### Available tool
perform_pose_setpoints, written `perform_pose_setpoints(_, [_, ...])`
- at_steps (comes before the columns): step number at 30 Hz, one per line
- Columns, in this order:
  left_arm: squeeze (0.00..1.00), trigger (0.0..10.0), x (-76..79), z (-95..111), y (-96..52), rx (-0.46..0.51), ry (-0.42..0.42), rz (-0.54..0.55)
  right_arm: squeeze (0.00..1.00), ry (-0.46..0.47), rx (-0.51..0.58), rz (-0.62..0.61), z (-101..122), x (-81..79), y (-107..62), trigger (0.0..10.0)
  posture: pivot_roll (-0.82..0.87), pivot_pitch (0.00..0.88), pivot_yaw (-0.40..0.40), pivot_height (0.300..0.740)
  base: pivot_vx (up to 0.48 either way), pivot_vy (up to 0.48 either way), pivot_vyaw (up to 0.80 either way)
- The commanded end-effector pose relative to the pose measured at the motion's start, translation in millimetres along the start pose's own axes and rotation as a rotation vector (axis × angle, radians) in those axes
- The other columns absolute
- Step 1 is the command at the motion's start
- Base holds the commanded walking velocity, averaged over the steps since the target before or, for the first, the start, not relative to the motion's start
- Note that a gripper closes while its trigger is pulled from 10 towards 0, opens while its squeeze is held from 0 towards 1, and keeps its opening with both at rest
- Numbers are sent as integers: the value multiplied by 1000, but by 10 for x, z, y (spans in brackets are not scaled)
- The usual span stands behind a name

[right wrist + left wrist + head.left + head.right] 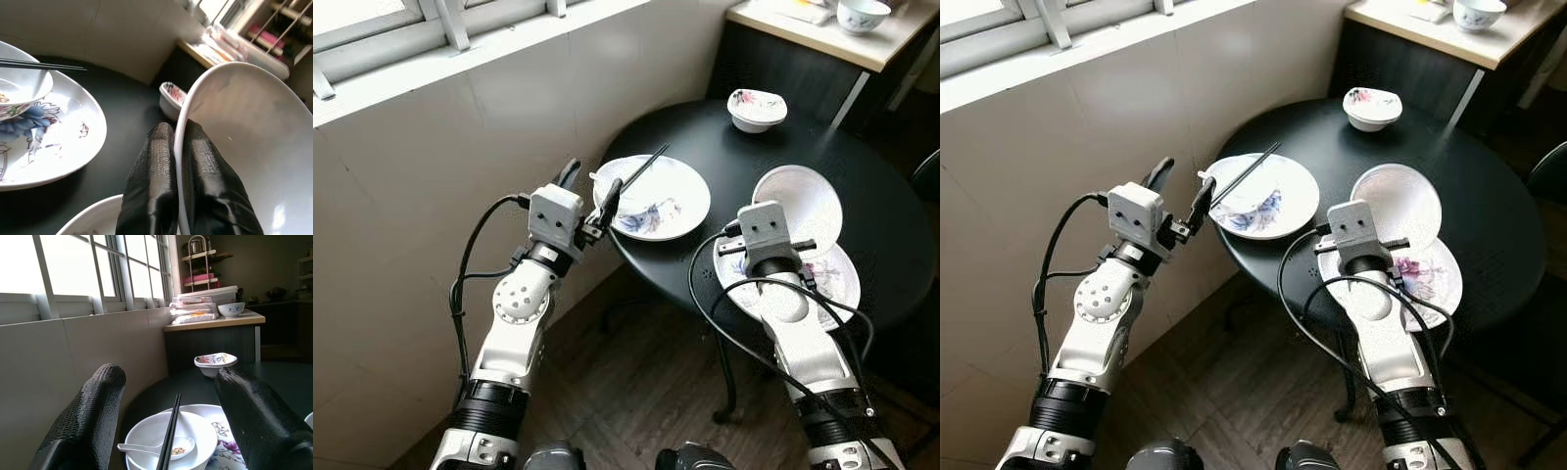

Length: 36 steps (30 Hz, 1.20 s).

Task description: Kitchen organization

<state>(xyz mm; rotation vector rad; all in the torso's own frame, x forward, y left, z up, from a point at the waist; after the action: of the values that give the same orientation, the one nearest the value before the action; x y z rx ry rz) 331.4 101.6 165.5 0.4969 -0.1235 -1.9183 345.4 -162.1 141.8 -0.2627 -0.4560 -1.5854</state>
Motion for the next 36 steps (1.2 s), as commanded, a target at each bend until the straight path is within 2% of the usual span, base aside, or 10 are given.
perform_pose_setpoints(1, [0,10000,30,-20,2,-12,4,-9,0,-97,143,-20,256,38,-2,0,123,0,-45,740,0,0,800])
perform_pose_setpoints(2, [0,10000,28,-20,3,-12,4,-8,0,-136,204,-18,361,32,-12,0,123,0,-45,740,0,0,800])
perform_pose_setpoints(5, [0,10000,26,-20,4,-12,4,-7,0,-166,301,-17,523,12,-43,0,123,0,-45,740,0,0,800])
perform_pose_setpoints(10, [0,10000,1,-13,4,-9,8,4,0,-122,389,40,663,-111,-100,0,124,0,-44,740,0,0,800])
perform_pose_setpoints(20, [0,10000,-18,-10,7,-7,12,18,0,-154,464,84,744,-214,-166,0,119,0,-42,740,0,0,800])
perform_pose_setpoints(30, [0,10000,-43,-5,12,-5,15,32,0,-128,498,150,790,-333,-205,0,119,0,-42,740,0,0,800])
perform_pose_setpoints(36, [0,10000,-58,-14,14,-13,3,37,0,-106,484,158,768,-341,-199,0,119,0,-42,740,0,0,800])
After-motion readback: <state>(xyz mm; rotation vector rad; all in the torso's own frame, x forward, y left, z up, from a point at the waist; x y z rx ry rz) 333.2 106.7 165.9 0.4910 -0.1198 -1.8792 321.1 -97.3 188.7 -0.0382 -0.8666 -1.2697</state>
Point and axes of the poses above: a point about 5 cm out from each wrist's last joint towards the gripper, its own y axis pointing out of the wrist towards the gripper, its own z axis along the axis of the wrist's last joint, x = y × z, the point moved 4 cm from there along y, pointing out of the wrist towards the gripper, and after that the axes turned 6 degrees about y, right-handed, at the moved point
